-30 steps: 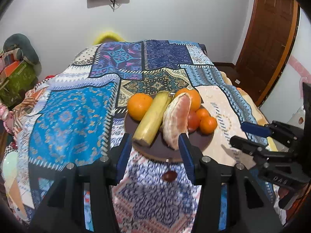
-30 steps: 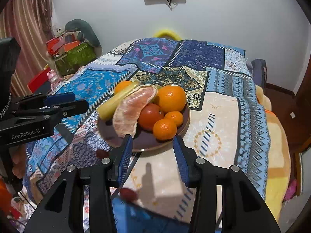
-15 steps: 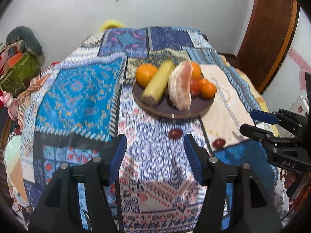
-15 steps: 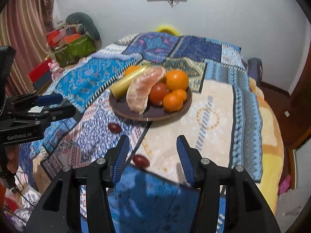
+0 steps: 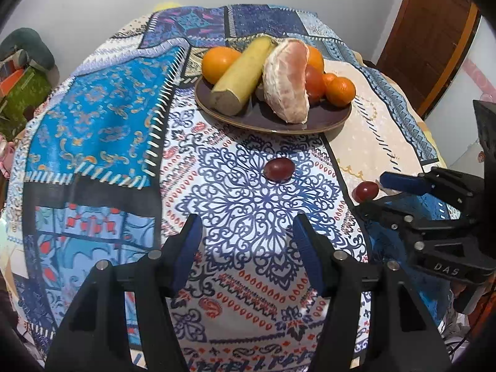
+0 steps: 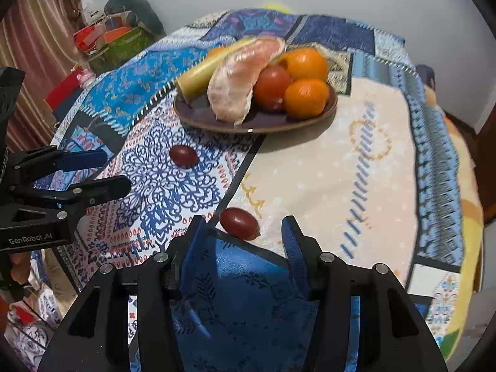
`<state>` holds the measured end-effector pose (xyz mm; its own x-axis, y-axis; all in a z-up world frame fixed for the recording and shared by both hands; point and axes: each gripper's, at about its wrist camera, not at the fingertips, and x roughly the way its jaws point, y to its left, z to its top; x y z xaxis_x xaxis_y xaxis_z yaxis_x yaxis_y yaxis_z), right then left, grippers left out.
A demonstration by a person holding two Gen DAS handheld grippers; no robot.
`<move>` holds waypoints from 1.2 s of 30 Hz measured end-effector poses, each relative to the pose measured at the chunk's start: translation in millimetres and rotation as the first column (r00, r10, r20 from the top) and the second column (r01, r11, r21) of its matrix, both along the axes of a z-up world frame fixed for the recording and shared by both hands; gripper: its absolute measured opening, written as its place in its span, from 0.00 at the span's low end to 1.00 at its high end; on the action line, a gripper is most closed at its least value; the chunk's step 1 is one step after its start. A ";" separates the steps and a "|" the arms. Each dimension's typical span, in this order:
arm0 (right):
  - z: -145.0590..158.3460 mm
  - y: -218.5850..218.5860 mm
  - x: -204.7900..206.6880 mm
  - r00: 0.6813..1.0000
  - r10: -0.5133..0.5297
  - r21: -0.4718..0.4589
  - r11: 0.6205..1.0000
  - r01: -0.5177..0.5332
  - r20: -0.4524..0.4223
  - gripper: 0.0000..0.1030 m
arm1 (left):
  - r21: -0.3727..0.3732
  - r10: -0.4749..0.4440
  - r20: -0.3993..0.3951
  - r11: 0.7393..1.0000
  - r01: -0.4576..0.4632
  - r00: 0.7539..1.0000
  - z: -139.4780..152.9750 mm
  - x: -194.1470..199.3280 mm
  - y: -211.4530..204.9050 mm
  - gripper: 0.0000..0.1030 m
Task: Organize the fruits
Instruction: 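Withdraw both tools and grasp a dark red date with each tool, then lower both dates onto the plate and open both tools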
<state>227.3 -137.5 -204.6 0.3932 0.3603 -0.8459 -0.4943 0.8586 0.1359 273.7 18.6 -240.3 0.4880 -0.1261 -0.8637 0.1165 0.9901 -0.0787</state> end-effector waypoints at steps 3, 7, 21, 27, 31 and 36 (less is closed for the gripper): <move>-7.1 0.4 1.4 1.000 0.005 0.004 1.000 -0.005 -0.018 0.37 | -0.009 -0.014 -0.012 1.000 0.014 1.000 -6.0 5.4 -3.8 0.59; -4.9 -0.3 0.4 1.000 0.021 0.019 1.000 -0.020 -0.005 0.25 | -0.018 -0.024 -0.017 1.000 0.024 1.000 -10.4 13.8 -8.8 0.57; 13.6 -16.5 12.0 0.999 -0.018 0.064 0.998 0.016 0.044 0.24 | -0.046 -0.034 -0.001 0.998 0.034 0.999 -16.0 51.0 -21.8 0.40; 19.5 -18.4 19.6 0.998 -0.033 0.074 0.997 0.029 0.060 0.24 | -0.062 -0.043 0.008 0.997 0.043 0.999 -15.2 54.6 -23.5 0.26; 23.2 -16.8 24.0 0.997 -0.036 0.081 0.996 0.031 0.069 0.24 | -0.047 -0.041 0.026 0.998 0.042 0.999 -10.7 49.1 -22.0 0.26; 31.5 -12.0 29.3 0.995 -0.036 0.097 0.995 0.027 0.089 0.24 | -0.057 -0.029 0.061 0.998 0.033 0.998 4.6 44.7 -12.6 0.26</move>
